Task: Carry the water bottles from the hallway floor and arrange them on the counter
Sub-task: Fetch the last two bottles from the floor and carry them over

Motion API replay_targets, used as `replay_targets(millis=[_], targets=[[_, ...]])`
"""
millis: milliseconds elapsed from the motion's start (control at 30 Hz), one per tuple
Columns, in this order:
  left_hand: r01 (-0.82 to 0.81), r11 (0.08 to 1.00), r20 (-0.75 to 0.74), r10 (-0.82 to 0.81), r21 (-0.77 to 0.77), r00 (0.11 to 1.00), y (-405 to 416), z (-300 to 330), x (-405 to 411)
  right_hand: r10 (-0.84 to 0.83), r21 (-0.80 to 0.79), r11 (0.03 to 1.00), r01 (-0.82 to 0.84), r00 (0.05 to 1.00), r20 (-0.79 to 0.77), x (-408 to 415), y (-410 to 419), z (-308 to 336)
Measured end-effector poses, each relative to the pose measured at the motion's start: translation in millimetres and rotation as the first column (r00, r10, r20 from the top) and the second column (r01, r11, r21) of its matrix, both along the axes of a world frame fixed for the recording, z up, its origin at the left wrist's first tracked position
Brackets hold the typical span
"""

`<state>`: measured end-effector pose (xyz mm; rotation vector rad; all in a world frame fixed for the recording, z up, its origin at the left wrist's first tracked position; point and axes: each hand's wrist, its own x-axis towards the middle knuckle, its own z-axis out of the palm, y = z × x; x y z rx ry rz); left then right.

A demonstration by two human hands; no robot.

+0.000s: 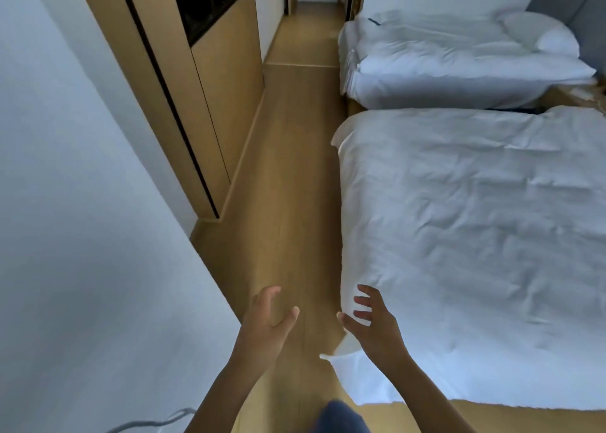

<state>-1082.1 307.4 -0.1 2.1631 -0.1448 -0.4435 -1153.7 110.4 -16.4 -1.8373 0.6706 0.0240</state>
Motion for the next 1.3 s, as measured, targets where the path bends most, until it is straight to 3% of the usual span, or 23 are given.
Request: replay_targets(millis=[233,567,833,1300], targets=[[0.025,0.999,0.039,-0.026,0.04,0.999,-88,-9,163,0.02,-0.012,1.0,-0.02,1.0,-0.014,157,-93,-21],[-0.082,0.996,0.091,0.084,-0.017,0.992,-216,30,400,0.122,-0.071,0.99,-0.118,0.992,0.042,411,-227,11],[-0.121,0.989,0.1,0.129,-0.084,0.986,-274,14,563,0.148,-0.07,0.986,-0.148,0.989,-0.014,575,-285,-4],[-0.067,0.992,0.088,0.076,-0.11,0.993,-363,20,939,0.107,-0.035,0.994,-0.105,0.993,0.044,930,-350,14]])
